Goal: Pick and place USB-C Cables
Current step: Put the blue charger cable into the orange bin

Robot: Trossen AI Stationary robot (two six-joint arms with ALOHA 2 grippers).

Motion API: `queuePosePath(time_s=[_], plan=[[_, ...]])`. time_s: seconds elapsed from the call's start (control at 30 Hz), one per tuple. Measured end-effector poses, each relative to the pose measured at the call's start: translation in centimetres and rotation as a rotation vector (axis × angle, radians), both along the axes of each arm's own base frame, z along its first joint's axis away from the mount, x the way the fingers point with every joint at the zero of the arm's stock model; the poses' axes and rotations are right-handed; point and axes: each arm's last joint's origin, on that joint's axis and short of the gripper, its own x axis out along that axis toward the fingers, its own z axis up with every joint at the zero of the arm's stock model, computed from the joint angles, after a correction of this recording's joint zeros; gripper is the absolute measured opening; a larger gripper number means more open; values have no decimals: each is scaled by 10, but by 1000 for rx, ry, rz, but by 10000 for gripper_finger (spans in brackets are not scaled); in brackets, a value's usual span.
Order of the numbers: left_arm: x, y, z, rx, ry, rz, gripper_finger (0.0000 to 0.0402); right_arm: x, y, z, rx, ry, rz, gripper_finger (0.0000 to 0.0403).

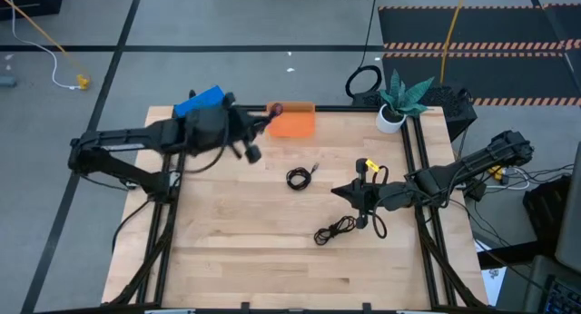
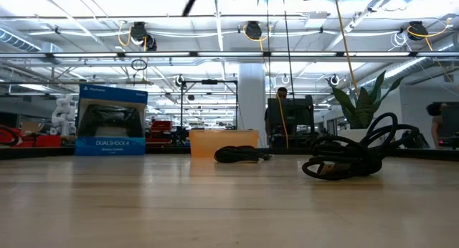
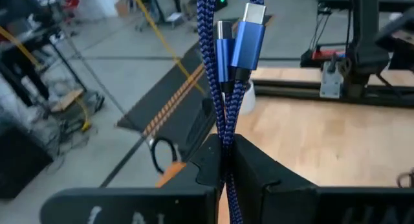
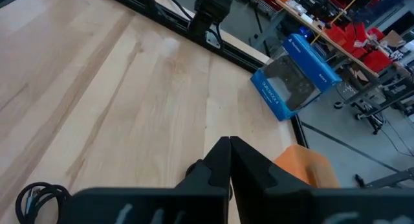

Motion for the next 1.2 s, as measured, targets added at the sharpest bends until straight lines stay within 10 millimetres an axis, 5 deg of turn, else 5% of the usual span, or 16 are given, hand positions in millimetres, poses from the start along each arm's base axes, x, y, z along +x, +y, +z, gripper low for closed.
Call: queuePosePath(time_s=[0.3,0.67,0.93,1.2], plan=[[22,77,-21,-55,2,19,26,-2,-1,-4,8,40,-12,0],[60,156,-25,-90,144,56,26,-3,-2,-6,-37,67,1,0],[82,197,-75,-197,304,114,26,0,-12,-6,-50,75,-36,0],[96,216,-135,-384,409,151,26,0,-14,-10,-51,99,-47,0]])
